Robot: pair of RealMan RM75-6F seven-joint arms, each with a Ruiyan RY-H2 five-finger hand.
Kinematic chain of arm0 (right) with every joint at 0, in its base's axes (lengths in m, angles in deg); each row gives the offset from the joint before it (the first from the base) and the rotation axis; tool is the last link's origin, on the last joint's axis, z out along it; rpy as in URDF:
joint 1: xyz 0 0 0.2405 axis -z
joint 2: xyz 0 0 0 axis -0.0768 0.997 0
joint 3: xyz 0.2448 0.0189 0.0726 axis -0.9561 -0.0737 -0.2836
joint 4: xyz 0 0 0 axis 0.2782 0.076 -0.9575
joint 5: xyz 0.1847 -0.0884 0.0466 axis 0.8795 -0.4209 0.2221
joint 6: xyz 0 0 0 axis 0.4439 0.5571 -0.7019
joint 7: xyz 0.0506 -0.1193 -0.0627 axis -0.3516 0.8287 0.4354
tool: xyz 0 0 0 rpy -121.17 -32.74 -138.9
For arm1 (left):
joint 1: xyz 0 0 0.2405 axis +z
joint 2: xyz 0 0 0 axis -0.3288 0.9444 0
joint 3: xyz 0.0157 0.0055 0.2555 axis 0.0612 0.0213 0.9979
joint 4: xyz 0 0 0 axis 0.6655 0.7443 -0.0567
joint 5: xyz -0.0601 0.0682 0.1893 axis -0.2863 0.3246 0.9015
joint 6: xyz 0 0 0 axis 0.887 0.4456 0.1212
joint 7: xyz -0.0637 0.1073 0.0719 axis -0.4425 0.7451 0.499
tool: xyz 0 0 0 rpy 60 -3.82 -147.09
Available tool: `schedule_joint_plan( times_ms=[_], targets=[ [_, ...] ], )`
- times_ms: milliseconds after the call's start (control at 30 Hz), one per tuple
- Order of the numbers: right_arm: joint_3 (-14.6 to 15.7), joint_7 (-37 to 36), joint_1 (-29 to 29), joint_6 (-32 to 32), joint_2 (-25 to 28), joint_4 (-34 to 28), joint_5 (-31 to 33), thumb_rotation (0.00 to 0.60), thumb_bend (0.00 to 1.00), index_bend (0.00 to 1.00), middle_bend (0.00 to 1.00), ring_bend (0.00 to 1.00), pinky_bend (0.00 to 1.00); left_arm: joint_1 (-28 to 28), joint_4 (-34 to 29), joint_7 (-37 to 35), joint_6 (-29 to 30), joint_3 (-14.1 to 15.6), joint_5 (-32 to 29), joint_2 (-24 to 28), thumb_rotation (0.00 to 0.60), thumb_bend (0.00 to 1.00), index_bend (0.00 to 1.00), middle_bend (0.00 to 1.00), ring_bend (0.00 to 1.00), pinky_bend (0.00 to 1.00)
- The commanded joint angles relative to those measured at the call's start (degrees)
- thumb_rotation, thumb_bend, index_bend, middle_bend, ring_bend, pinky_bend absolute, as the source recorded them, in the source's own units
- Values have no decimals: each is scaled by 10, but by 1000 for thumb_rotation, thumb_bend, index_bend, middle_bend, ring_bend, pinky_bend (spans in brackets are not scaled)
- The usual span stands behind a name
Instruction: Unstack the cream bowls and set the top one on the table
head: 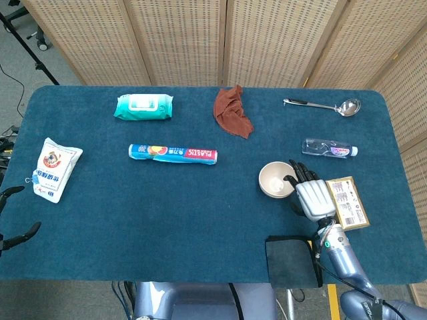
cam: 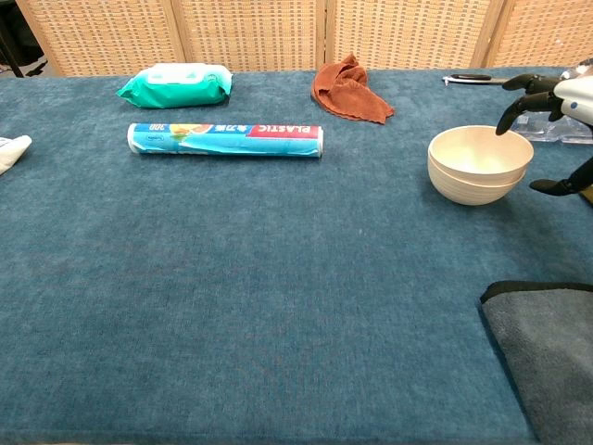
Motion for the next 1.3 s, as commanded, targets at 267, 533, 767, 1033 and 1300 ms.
schedule_joint_plan(
  times_ms=[267,533,767,1033,1300],
  targets=[
    [3,-2,-8,5,-12,13,12,600,311,269,0,0,207,-1,0,-2,-1,-1,-1,1,600,177,264,0,0,50],
    [9,-20,-9,8,-23,34,19,600,311,277,0,0,207,-2,1,-2,-3,-2,-4,0,600,177,264,0,0,50],
    [15,-32,-10,12,-37,53,19,600,347,277,0,0,207,-2,2,-2,-5,-2,-5,0,600,176,264,0,0,50],
    [17,-32,-11,20,-45,61,20,600,447,278,0,0,207,-2,2,-2,-6,-1,-4,0,600,177,264,0,0,50],
    [20,-33,-9,22,-47,63,29,600,466,277,0,0,207,-2,1,-2,-6,-1,-4,1,600,176,264,0,0,50]
  ],
)
